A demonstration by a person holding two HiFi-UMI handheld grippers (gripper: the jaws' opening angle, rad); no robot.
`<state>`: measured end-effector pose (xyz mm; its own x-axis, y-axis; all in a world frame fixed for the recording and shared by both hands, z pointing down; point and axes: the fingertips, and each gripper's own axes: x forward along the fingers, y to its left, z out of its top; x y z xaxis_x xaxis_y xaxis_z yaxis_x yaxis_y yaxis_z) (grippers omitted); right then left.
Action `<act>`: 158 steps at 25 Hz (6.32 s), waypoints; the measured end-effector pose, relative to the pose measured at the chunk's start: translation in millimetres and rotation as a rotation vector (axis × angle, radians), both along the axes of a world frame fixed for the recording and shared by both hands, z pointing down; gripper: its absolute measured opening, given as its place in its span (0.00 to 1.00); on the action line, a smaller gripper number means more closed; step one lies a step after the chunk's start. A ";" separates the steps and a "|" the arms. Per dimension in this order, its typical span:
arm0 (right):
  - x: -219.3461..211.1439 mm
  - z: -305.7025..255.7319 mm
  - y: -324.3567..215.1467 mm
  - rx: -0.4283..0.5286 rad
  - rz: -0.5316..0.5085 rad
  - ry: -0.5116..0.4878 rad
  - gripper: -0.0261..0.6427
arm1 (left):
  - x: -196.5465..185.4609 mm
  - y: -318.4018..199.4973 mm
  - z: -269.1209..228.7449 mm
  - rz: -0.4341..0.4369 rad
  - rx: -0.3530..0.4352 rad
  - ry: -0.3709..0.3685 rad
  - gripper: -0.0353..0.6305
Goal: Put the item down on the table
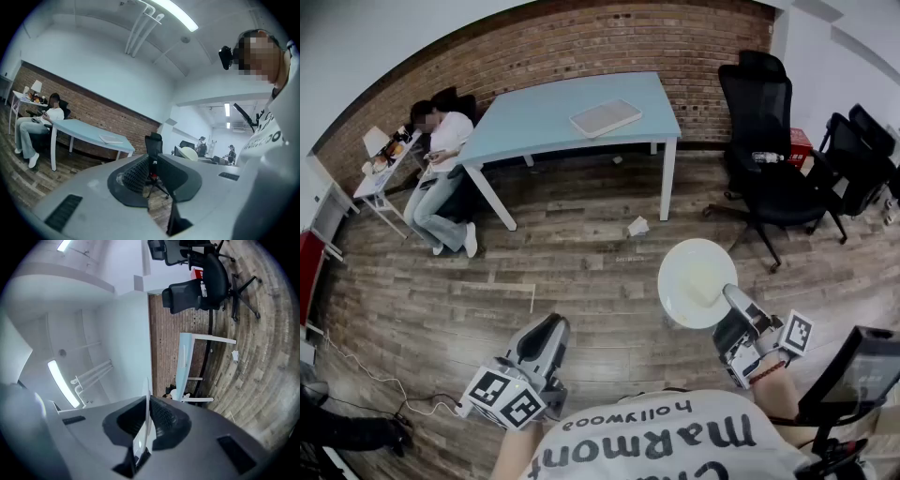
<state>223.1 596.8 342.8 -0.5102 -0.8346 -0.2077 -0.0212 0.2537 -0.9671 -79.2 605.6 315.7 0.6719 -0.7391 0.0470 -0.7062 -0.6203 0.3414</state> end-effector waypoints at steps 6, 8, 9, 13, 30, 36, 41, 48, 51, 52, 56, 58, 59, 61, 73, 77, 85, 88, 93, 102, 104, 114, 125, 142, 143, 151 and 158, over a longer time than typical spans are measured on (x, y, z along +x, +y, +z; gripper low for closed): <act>-5.3 0.5 1.1 0.006 -0.003 -0.019 0.07 | -8.9 4.5 -1.3 -0.010 0.004 0.012 0.14; -11.4 0.9 1.1 0.009 0.004 -0.040 0.07 | -16.2 6.8 -1.8 -0.009 0.010 0.008 0.14; -14.8 1.5 0.8 0.009 0.006 -0.052 0.07 | -20.0 7.6 -2.0 -0.009 0.013 0.007 0.14; -21.8 5.2 2.0 0.009 0.027 -0.076 0.07 | -30.6 9.1 -5.0 -0.001 0.024 -0.001 0.14; -46.1 16.5 -44.7 0.026 0.057 -0.043 0.07 | -78.6 -19.4 35.8 0.012 -0.025 0.010 0.11; -47.3 19.1 -108.7 0.029 0.046 -0.048 0.07 | -84.4 -75.1 32.9 -0.015 -0.011 0.016 0.11; -46.6 20.2 -173.1 0.028 0.032 -0.041 0.07 | -89.8 -125.8 45.8 -0.028 -0.050 -0.026 0.11; -26.9 20.2 -270.1 0.013 0.014 -0.040 0.07 | -69.2 -226.8 43.0 -0.044 -0.072 -0.003 0.11; -23.5 20.4 -295.4 0.018 0.012 -0.038 0.07 | -64.1 -253.4 38.5 -0.050 -0.054 0.011 0.11; -22.3 22.2 -302.4 0.017 0.011 -0.040 0.07 | -62.2 -260.5 38.8 -0.052 -0.049 0.012 0.11; -15.8 28.3 -339.4 0.026 -0.012 -0.030 0.07 | -52.9 -296.6 44.2 -0.059 -0.058 0.008 0.11; -12.0 31.5 -356.3 0.025 -0.018 -0.015 0.07 | -47.4 -310.8 46.1 -0.059 -0.064 0.017 0.11; -10.4 33.1 -362.8 0.023 -0.019 -0.015 0.07 | -45.2 -315.7 47.5 -0.060 -0.066 0.017 0.11; -9.6 35.4 -373.4 0.019 -0.025 -0.025 0.07 | -43.6 -323.7 50.6 -0.066 -0.071 0.013 0.11; -12.0 53.9 -413.8 -0.023 -0.035 -0.042 0.07 | -52.6 -354.8 59.3 -0.094 -0.115 -0.020 0.11; -19.0 62.0 -431.2 -0.048 -0.028 -0.038 0.07 | -64.8 -370.0 68.4 -0.105 -0.156 -0.017 0.11; -33.8 74.1 -476.3 -0.084 0.028 -0.020 0.07 | -75.2 -447.5 84.5 -0.024 -0.185 0.003 0.11; -40.2 72.8 -501.1 -0.096 0.046 -0.016 0.07 | -74.2 -488.8 76.5 0.016 -0.163 0.009 0.11; -58.9 63.6 -544.9 -0.094 0.079 -0.007 0.07 | -87.9 -541.2 70.4 0.063 -0.171 0.010 0.11; -76.6 69.7 -607.2 -0.108 0.154 0.036 0.07 | -125.8 -615.8 60.8 0.090 -0.158 0.007 0.11; -82.6 71.0 -620.6 -0.120 0.173 0.025 0.07 | -138.4 -632.2 58.5 0.085 -0.156 0.019 0.11; -97.1 76.0 -663.6 -0.123 0.235 0.048 0.07 | -166.9 -685.4 63.3 0.108 -0.144 0.037 0.11; -100.0 75.7 -678.7 -0.138 0.256 0.079 0.07 | -178.9 -705.9 64.1 0.108 -0.140 0.090 0.11; -90.5 86.5 -738.9 -0.141 0.175 0.091 0.07 | -179.2 -728.4 89.1 0.006 -0.204 0.080 0.11; -88.1 88.7 -748.5 -0.149 0.172 0.087 0.07 | -177.5 -732.7 87.9 -0.002 -0.205 0.079 0.11; -84.7 98.4 -818.8 -0.150 0.098 0.070 0.07 | -173.1 -762.1 84.6 -0.086 -0.230 0.048 0.11; -74.8 108.9 -871.6 -0.168 0.040 0.071 0.07 | -157.7 -793.2 81.9 -0.136 -0.241 0.033 0.11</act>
